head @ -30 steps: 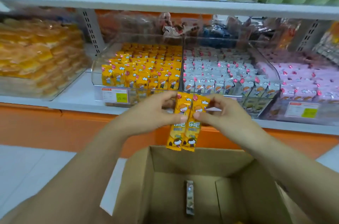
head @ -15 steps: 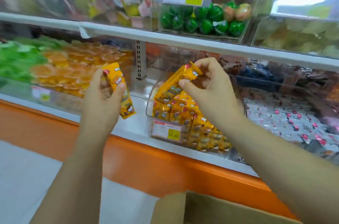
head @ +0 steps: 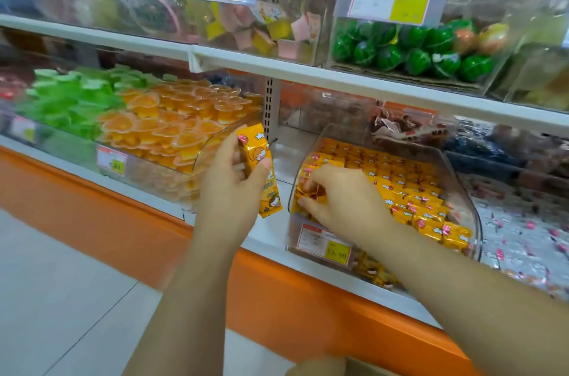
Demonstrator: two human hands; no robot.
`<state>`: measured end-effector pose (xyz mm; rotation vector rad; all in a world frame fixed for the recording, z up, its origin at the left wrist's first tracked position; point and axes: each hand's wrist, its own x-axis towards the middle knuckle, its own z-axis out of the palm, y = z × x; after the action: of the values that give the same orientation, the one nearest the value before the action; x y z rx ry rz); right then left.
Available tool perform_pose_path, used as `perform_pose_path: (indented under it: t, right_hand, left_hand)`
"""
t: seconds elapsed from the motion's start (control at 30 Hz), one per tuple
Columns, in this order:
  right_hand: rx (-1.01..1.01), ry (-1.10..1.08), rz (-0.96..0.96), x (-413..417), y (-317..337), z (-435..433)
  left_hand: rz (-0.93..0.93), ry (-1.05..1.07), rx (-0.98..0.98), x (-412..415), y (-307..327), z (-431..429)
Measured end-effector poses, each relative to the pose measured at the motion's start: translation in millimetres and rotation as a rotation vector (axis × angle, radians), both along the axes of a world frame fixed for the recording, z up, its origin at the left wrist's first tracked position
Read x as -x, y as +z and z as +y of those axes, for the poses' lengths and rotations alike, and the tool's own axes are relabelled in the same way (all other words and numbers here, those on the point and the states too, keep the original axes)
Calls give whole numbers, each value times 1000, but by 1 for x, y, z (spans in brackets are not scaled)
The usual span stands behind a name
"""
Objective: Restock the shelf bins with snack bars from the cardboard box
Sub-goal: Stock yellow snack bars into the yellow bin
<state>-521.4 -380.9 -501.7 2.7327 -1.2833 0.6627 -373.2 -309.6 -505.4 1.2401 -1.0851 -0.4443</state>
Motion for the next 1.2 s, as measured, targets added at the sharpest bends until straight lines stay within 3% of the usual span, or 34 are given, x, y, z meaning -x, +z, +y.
perform_pose_path:
  t: [0.2,0.37,0.53,0.73,0.83,1.0,1.2]
  right_hand:
    - [-70,67,271,15,18,-5]
    - [-282,248,-254,34,54,14]
    - [-226,324,-326,49,63,28]
    - [-173,182,-449,97,69,24]
    - [-147,101,-439,130,66,22]
    - [-118,-37,-453,172,58,17]
    - [-86,-45,-502,195,43,13]
  left_hand:
    - [-71,-1,-14,7,1,3]
    - [-75,-129,23,20,12,6]
    - [23,-257,65,43,24,-1]
    - [-71,-399,57,84,35,-13]
    - [-179,-391,18,106,32,-21]
    - [-620,-279,-135,125,18,-37]
    - [-783,-254,-216,147,14,-56]
